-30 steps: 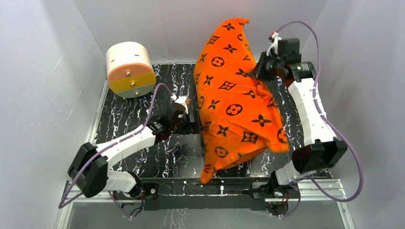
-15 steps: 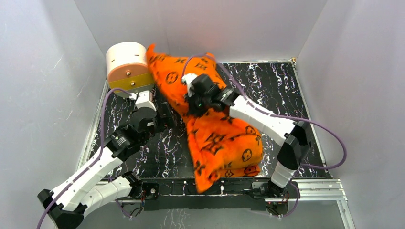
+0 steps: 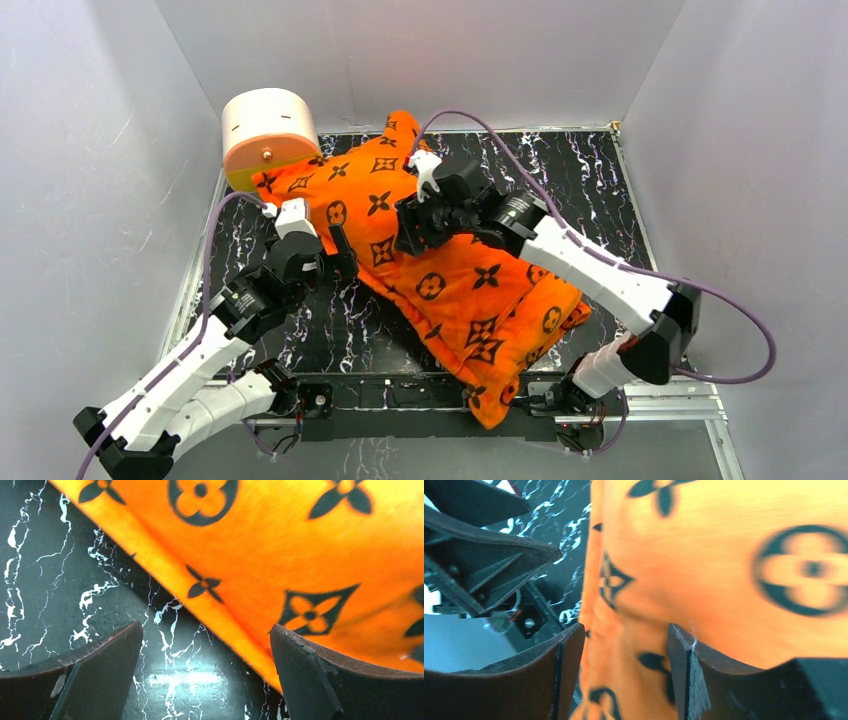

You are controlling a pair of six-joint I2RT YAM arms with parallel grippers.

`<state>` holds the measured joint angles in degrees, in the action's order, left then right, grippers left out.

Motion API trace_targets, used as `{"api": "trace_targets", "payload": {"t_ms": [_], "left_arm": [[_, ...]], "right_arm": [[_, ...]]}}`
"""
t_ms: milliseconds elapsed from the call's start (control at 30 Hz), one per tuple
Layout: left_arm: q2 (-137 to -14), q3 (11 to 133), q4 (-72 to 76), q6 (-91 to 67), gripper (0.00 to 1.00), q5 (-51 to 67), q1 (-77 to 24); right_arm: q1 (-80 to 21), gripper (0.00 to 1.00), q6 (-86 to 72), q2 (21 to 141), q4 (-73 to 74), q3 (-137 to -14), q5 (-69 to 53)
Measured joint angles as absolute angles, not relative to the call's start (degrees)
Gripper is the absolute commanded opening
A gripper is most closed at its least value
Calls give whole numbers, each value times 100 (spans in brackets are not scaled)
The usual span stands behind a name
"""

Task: Remove the pillowcase from the pillow
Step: Turn over the pillow at the center of the board.

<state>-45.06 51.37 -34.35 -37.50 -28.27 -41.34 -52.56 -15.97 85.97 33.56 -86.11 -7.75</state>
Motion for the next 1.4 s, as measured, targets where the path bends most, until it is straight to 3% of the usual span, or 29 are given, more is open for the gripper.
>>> {"api": "trace_targets", "payload": {"t_ms": [67,233,433,467,567,700,867,967,1100,1167,1233,1333,1400], "left_arm": [[-4574,5137,-3433,-3752,98,-2766,-4134],[-4678,5037,-3319,-3817,98,-2521,-4134],[-4788,4687,-3232,-4077,98,-2003,-4134],[-4794,4617,-3212,-4125,98,-1927,-4134],[-4792,4394,-3098,-4259,98,-1605,-4134],[-4908,4132,-2585,-4191,98,-954,-4130],[-6320,4718,-2169,-3632,98,-38,-4091],[-7546,5642,-2366,-3170,98,353,-4086],[-8910,7220,-2613,-2394,98,552,-3955],[-10033,9004,-2731,-1909,98,517,-3778],[-10462,9776,-2467,-1894,98,257,-3594],[-9703,8980,-2346,-2108,98,301,-2724],[-7806,7682,-2613,-2287,98,-143,-2394]], "right_arm": [[-5256,87,-1533,8315,3413,-8641,-355],[-5011,98,-1439,7349,3529,-8648,1291],[-2272,98,-1514,7452,3566,-8385,550],[-2038,97,-1533,7614,3553,-8171,298],[-1892,77,-1553,8241,3634,-7513,-593],[-1942,63,-1769,8799,3454,-6899,-1551],[-1839,51,-2316,7677,2663,-5833,-1686],[-1813,51,-2672,6858,2480,-5227,-1428],[-1693,55,-3256,5863,2539,-4405,-1055],[-1691,73,-3597,5542,2770,-4123,-1269],[-1859,78,-3544,5496,3186,-4244,-1778],[-2064,78,-2915,5531,4049,-5854,-1787],[-2174,77,-2453,5579,4080,-6882,-1712]]}}
